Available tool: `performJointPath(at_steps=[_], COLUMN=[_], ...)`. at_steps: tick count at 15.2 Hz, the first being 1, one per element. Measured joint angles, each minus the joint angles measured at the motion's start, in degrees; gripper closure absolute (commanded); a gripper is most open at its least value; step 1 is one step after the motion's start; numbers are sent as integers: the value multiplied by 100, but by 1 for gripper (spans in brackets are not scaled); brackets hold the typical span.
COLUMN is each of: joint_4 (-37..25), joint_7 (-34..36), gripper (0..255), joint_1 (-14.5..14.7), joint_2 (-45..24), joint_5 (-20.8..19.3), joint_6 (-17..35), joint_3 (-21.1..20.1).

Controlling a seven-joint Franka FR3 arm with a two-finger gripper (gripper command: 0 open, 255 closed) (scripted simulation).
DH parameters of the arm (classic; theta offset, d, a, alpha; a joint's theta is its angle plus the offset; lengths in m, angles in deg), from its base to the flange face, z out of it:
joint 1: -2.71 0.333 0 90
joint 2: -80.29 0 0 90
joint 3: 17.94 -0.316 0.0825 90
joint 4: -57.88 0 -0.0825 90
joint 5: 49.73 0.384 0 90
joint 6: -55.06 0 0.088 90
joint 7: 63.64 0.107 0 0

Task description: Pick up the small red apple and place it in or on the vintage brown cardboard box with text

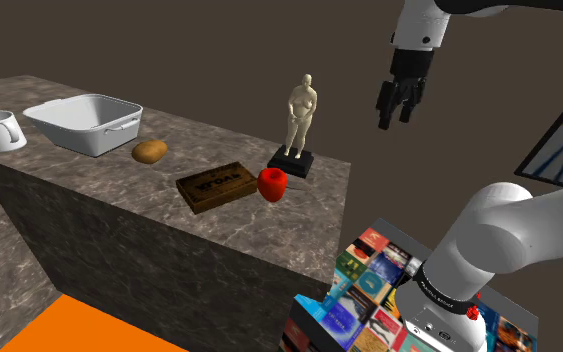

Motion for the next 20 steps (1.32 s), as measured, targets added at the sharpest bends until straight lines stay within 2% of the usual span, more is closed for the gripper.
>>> performJointPath(at_steps=[2, 7, 12, 20], joint_4=[24, 219, 250, -91], joint_7=[3, 79, 104, 281], gripper=[0, 0, 0, 0], joint_1=[20, 214, 374, 599], joint_2=[-65, -672, -1491, -2973], joint_5=[8, 95, 92, -53], joint_6=[85, 877, 1720, 2835], joint_3=[-23, -284, -517, -948])
